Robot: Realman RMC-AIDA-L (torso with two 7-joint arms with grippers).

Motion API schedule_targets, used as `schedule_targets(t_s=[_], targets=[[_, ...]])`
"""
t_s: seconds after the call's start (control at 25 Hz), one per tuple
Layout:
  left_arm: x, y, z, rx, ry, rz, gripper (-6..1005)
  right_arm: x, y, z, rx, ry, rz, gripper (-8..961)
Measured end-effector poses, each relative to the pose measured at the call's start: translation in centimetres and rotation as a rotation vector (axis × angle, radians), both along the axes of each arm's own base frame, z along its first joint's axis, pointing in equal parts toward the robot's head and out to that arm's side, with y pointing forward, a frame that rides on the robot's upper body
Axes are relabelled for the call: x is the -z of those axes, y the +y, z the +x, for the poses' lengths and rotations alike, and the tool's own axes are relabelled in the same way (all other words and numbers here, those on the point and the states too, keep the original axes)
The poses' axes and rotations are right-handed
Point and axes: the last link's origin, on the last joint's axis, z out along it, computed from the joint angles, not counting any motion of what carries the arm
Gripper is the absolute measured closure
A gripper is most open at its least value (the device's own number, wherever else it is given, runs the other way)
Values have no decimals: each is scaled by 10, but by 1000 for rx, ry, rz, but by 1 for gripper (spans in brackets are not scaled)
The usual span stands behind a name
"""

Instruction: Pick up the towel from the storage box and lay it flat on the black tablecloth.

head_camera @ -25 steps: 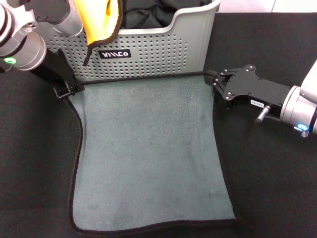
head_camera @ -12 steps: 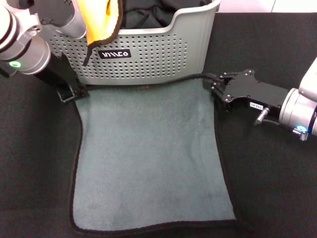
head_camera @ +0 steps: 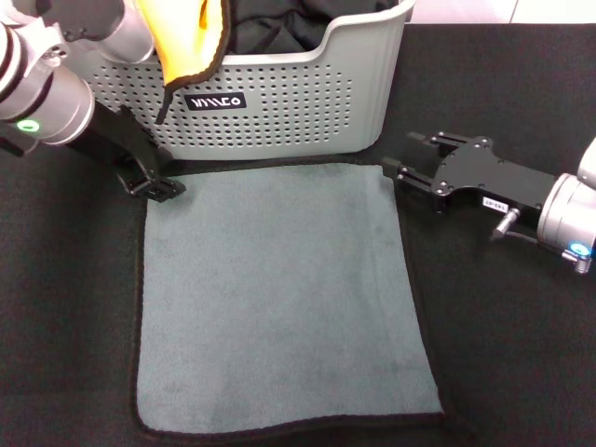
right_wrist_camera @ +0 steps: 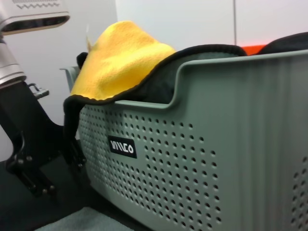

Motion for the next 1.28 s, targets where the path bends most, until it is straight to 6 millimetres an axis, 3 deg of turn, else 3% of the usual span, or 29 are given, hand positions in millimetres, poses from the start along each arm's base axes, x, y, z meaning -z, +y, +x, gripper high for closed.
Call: schedule_targets(t_s=[0.12,0.28,0.44,0.56,0.68,0.8,0.96,1.28], targets=[[-9,-4,-1,-17,-38,22,545,-3,-6,2,-6,20,6,516],[-23,-20,10,-44,-238,0,537,-14,-29,4,-80,111,0,397],[-40,-61,24,35,-626,-106,530,-37,-63,9,-226,213,-27,254],[-44,-98,16,210,-908,-120,524,-51,-84,9,-311,277,-106,141],[-35,-130,2,429,-1085,-53,518,-60,-101,3,-376,336,-257,97],[-24,-144,-13,470,-1130,-4,513,-62,-102,-7,-411,379,-325,68],[-19,-149,-29,414,-1156,-41,501,-57,-93,-26,-470,382,-360,67],[-19,-144,-36,340,-1155,-174,416,-33,-77,-48,-491,309,-414,68]])
